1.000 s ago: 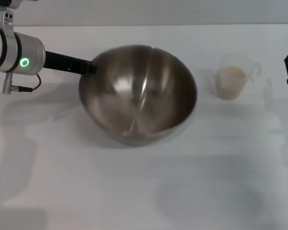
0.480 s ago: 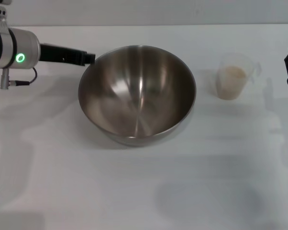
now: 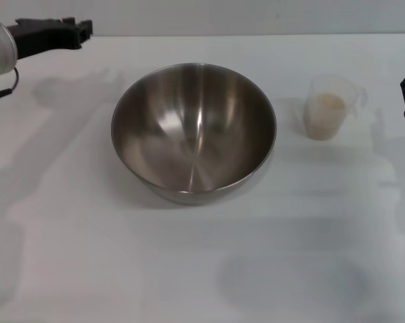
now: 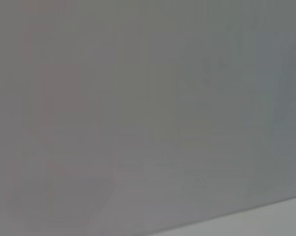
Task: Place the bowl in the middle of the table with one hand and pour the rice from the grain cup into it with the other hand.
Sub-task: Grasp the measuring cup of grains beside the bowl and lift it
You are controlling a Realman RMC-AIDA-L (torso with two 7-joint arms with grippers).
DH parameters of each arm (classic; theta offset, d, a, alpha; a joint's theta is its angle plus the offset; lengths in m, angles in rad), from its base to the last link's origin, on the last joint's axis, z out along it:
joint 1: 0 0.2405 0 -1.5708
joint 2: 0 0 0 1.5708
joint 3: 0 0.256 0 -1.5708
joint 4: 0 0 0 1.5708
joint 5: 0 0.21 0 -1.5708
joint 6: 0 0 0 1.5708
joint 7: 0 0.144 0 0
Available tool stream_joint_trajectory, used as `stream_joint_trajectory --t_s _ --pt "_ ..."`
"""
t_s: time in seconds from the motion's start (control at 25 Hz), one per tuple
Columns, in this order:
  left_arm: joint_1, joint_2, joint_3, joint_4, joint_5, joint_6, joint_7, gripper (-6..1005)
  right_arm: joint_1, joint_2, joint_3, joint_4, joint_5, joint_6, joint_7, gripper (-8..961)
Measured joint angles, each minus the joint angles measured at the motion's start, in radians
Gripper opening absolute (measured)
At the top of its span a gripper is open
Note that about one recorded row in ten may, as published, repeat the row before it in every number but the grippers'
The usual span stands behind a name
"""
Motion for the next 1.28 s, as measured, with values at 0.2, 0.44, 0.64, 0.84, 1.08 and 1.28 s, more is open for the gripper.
stream_joint_trajectory --t_s 0.2,0.44,0.64,0.84,1.08,1.28 --pt "0.023 -0.002 0.022 0.021 -0.029 0.158 0.187 288 0.006 0.000 0.000 0.000 0.000 -0.001 0.000 577" --pt "0.053 0.001 0.130 0.030 -0.042 0.364 0.225 287 0.006 0.000 0.000 0.004 0.000 -0.001 0.000 578" --pt "0.078 0.000 0.263 0.029 -0.057 0.586 0.237 285 0.005 0.000 0.000 0.005 -0.002 -0.001 0.000 577" --pt "0.092 -0.002 0.357 0.019 -0.127 0.795 0.180 285 0.004 0.000 0.000 0.004 -0.002 -0.001 0.000 577" --pt "0.095 0.001 0.438 0.044 -0.117 1.016 -0.053 286 0.007 0.000 -0.001 0.003 -0.002 -0.001 -0.001 577" --pt "0.103 0.000 0.455 0.081 -0.110 1.086 -0.306 286 0.007 0.003 -0.001 0.007 -0.002 -0.001 -0.036 577"
